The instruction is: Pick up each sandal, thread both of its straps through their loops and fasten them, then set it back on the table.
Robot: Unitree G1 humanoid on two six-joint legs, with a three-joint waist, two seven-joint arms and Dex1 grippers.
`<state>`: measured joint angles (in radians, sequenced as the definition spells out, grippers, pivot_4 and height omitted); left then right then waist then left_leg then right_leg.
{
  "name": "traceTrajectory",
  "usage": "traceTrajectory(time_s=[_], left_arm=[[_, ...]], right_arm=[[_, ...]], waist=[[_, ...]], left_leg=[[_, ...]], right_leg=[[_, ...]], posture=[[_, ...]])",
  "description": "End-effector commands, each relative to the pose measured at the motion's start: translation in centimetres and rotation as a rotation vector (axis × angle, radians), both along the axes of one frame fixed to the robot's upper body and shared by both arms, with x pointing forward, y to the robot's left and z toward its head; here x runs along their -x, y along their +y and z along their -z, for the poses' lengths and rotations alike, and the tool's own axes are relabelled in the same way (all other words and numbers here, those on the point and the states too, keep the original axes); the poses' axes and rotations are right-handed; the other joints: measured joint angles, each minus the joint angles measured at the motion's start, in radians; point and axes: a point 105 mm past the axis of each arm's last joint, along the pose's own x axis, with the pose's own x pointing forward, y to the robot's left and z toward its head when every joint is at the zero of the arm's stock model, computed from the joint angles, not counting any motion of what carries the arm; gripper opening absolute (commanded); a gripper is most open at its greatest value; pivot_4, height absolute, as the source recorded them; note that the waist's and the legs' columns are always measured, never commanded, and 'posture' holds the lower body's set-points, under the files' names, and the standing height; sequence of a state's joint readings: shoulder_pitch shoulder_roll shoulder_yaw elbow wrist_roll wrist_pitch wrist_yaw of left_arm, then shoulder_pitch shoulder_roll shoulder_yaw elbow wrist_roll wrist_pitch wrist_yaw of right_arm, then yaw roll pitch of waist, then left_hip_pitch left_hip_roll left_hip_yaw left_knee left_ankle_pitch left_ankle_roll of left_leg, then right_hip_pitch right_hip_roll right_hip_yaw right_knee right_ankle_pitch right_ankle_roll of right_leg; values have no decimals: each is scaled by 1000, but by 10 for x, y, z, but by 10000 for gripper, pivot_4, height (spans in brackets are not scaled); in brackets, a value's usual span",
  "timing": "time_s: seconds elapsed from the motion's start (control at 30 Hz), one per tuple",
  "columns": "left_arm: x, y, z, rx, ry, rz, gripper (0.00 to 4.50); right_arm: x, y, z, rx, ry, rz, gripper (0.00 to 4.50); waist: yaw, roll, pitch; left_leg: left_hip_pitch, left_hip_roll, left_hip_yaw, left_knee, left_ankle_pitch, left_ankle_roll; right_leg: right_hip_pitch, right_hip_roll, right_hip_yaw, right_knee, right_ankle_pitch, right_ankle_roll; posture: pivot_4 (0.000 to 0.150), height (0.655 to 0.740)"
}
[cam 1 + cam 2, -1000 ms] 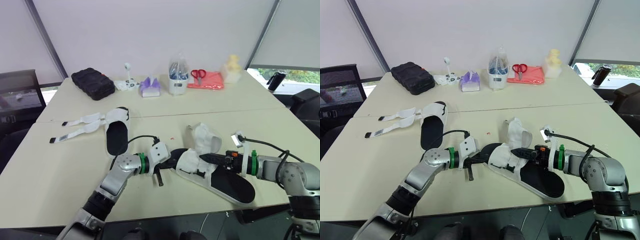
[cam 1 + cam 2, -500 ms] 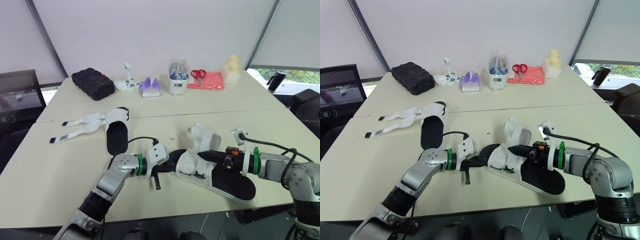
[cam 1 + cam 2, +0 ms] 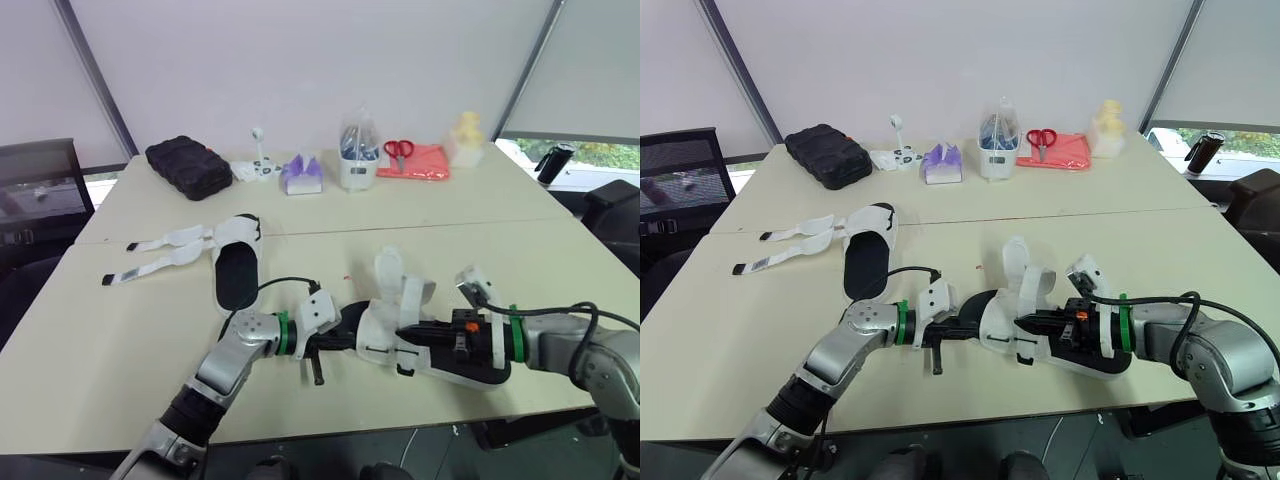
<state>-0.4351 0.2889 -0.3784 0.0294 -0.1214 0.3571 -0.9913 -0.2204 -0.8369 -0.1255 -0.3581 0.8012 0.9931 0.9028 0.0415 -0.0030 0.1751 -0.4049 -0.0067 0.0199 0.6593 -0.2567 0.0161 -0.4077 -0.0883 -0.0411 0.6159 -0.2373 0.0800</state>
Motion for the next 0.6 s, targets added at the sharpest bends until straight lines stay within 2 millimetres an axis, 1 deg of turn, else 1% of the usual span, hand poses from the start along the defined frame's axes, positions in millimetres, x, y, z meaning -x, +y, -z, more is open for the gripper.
traceTrajectory(time_s=[0.03,0.07,0.1,0.2,0.23,0.3,0.4,0.43,0.5,0.53,0.6], left_arm=[[15,-7,23,-47,93,58,0],[15,-8,23,-46,95,62,0],[16,-9,23,-46,97,67,0],[15,-9,24,-50,98,77,0],[16,-9,24,-52,100,84,0],[17,-11,24,-53,105,97,0],[18,-12,25,-55,111,110,0],[20,-13,26,-56,115,121,0],[23,-16,27,-56,128,150,0],[25,-17,27,-56,132,159,0],[26,-20,28,-55,132,170,0]], right_arm=[[-7,-7,-15,-18,-87,20,6243],[-8,-10,-17,-13,-104,32,8707],[-10,-15,-18,13,-131,50,12626],[-14,-30,-24,43,-173,103,28054],[-11,-39,-30,35,-177,131,32405],[-3,-51,-36,39,-174,162,32405],[10,-57,-37,43,-140,163,32405],[23,-55,-33,27,-86,143,32405],[50,-47,-19,19,26,97,32405],[59,-44,-14,19,58,86,32405],[69,-38,-1,12,100,89,32405]], waist=[[0,0,0],[1,0,0],[1,0,0],[2,0,0],[2,0,0],[7,0,0],[2,0,-1],[2,0,-2],[9,0,-3],[13,0,-4],[11,0,-5]], left_leg=[[0,0,0,0,0,0],[0,0,0,0,0,0],[0,0,0,1,0,0],[-1,0,0,2,0,0],[-1,0,0,2,0,0],[-1,-1,0,2,0,1],[-1,-1,0,2,-2,3],[-1,-1,0,2,-2,3],[-1,-1,-1,2,-2,3],[-1,0,-1,2,-2,4],[-1,0,-1,2,-3,4]], right_leg=[[0,0,0,0,0,0],[0,0,0,0,0,0],[0,0,0,0,0,-1],[1,0,0,0,-1,-2],[1,0,0,0,-1,-2],[1,-1,0,0,-1,-2],[1,-1,1,-1,-1,-2],[1,-1,1,-1,-1,-2],[1,-1,0,-1,-1,-1],[1,-1,0,-1,-1,-1],[1,-1,0,-1,-1,-1]], posture=[[1500,7400],[1500,7400],[1500,7400],[1500,7400],[1500,7400],[1500,7400],[1500,7400],[1500,7400],[1500,7400],[1500,7400],[1500,7400]])
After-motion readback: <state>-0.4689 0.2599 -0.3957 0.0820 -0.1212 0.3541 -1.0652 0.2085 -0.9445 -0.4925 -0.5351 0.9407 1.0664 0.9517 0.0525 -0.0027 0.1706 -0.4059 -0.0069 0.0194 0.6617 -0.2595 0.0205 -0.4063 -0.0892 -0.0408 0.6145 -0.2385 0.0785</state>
